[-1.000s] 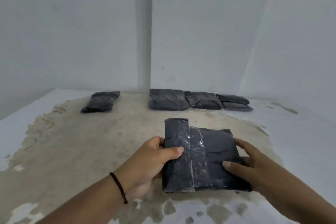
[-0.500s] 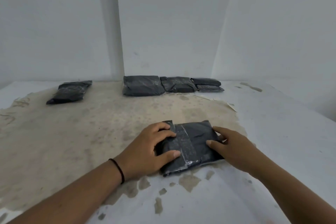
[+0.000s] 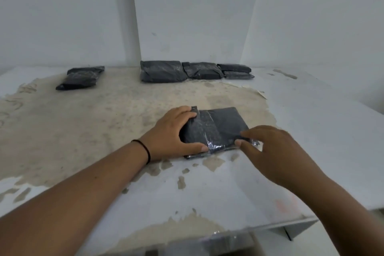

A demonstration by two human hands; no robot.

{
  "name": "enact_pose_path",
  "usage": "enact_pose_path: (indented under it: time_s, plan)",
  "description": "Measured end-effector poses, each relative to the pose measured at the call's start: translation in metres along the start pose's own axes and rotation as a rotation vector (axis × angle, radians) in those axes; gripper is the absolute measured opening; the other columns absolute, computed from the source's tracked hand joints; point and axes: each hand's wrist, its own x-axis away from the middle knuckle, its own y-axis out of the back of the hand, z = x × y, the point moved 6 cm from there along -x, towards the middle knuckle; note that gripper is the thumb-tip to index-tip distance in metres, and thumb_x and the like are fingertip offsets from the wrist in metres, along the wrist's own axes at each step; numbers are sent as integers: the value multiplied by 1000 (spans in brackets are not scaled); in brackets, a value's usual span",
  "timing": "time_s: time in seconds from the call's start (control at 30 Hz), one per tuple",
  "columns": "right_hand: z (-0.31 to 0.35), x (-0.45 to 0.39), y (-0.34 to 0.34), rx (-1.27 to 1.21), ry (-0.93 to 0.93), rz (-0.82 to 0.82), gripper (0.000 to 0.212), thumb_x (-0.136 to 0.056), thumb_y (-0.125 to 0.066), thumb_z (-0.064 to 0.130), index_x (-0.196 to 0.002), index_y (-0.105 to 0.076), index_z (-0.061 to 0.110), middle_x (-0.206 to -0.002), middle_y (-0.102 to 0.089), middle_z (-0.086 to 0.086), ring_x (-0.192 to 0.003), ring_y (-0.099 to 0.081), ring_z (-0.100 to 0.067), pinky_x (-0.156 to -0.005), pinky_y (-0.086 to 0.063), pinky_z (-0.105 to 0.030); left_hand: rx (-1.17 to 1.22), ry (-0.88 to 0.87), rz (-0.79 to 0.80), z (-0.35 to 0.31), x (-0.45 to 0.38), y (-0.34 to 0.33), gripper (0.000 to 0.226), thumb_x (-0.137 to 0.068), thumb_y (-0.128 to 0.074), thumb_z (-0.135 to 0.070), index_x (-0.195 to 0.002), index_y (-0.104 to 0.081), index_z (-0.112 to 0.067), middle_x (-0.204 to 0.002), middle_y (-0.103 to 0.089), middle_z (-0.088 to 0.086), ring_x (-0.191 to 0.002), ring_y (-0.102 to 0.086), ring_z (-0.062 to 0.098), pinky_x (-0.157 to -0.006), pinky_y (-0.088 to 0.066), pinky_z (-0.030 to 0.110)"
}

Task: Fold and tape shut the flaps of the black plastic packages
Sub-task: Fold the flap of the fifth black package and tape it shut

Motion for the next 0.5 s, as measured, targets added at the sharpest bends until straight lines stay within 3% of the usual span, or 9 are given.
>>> enact_pose_path:
  time_s: [0.07,0.13,0.17,0.23,0.37,0.5]
  plan:
    - [4,28,17,-115,6,-155,30,-88,-55,42,-109,-69,26,-103,-65,13,-84,-55,-4,-77,-44,-17,5,-1,15,-1,0,0,104,-60,-49,-83,-144,-28,-27,-153,-22,-10,-139,-19,8,-116,-20,33]
    - [9,59,27,-218,-29,-211,16,-85,-55,40,-89,-68,33,-83,-64,21,-75,-57,1,-62,-39,-6,33,-1,16,-2,1,1,103,-60,-51,-81,-144,-30,-26,-150,-26,-9,-136,-23,7,-114,-24,31]
    - [8,74,28,-268,-66,-210,12,-83,-55,40,-76,-64,36,-72,-63,18,-74,-58,0,-60,-40,-6,54,0,10,-3,2,2,103,-60,-52,-80,-143,-30,-25,-149,-28,-9,-134,-26,7,-113,-25,30]
    - [3,103,21,-350,-166,-194,24,-82,-58,37,-59,-60,30,-69,-62,15,-72,-57,-1,-62,-40,-5,77,-2,-2,-4,4,3,104,-58,-52,-80,-143,-32,-23,-148,-30,-8,-133,-29,8,-112,-27,31]
    - [-10,148,-10,-545,-476,-68,27,-78,-66,40,-56,-64,25,-51,-61,10,-53,-55,-5,-48,-38,-10,79,10,-13,-3,8,-1,101,-59,-53,-80,-141,-32,-25,-142,-35,-8,-126,-36,10,-107,-34,31]
    - [-9,163,-47,-839,-679,128,27,-74,-67,46,-56,-73,26,-65,-71,9,-71,-65,-14,-71,-52,-32,105,35,-37,-5,11,0,96,-57,-53,-79,-135,-35,-25,-129,-41,-8,-113,-43,10,-95,-41,29]
